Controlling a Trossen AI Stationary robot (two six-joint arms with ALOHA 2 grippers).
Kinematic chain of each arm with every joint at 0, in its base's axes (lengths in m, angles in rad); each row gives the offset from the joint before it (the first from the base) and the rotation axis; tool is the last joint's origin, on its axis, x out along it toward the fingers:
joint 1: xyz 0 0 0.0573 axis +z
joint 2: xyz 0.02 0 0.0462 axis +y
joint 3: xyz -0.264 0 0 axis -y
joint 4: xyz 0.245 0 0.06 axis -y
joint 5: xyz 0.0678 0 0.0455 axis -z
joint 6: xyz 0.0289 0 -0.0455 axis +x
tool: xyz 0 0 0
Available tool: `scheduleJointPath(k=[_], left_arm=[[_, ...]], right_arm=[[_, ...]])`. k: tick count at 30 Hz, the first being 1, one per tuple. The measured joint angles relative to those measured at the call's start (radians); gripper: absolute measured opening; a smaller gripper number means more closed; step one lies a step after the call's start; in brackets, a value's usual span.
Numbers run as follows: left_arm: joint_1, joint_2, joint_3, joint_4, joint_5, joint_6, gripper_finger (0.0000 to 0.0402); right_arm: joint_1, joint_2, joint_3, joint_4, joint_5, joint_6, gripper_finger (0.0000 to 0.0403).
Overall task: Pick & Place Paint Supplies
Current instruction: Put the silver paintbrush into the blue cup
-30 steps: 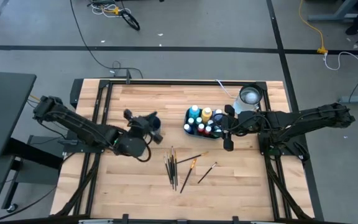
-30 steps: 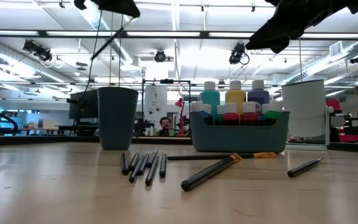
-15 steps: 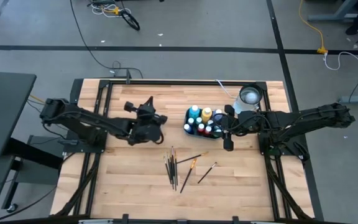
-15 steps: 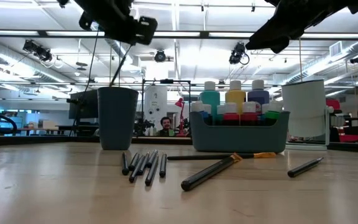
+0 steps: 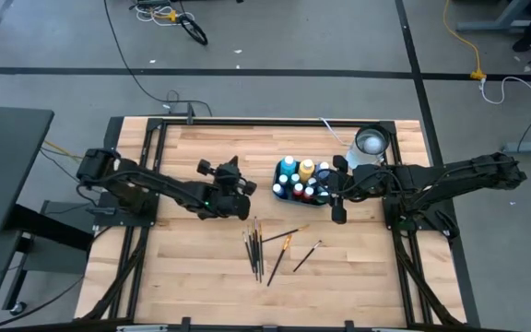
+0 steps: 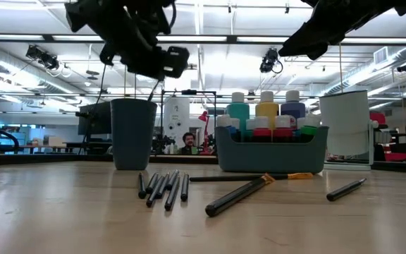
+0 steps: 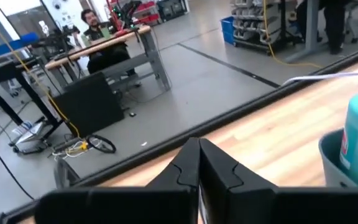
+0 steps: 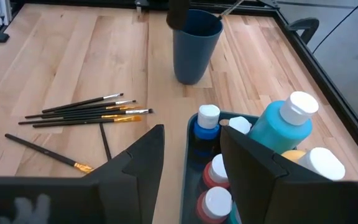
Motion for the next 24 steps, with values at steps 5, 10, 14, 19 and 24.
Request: scheduleJointPath(k=[5, 10, 14, 19, 24], left_arm=[[0.001, 0.014, 0.000, -0.008, 0.054, -0.025, 0.0015], [0.001, 0.011, 0.000, -0.009, 0.076, -0.024, 0.0050], [0.003, 0.011, 0.000, -0.013, 0.130, -0.027, 0.0080], [-0.007, 0.002, 0.000, 0.017, 0.164, 0.031, 0.0108], [-0.041, -0.018, 0.040, 0.060, 0.354, 0.070, 0.0126]], right_arm=[[0.000, 0.000, 0.000, 0.000, 0.000, 0.000, 0.0162], [0.000, 0.000, 0.000, 0.001, 0.000, 0.000, 0.0162], [0.000, 0.000, 0.000, 0.002, 0.000, 0.000, 0.0162], [0.000, 0.000, 0.000, 0.002, 0.000, 0.000, 0.0162], [0.000, 0.000, 0.000, 0.005, 0.000, -0.003, 0.0162]])
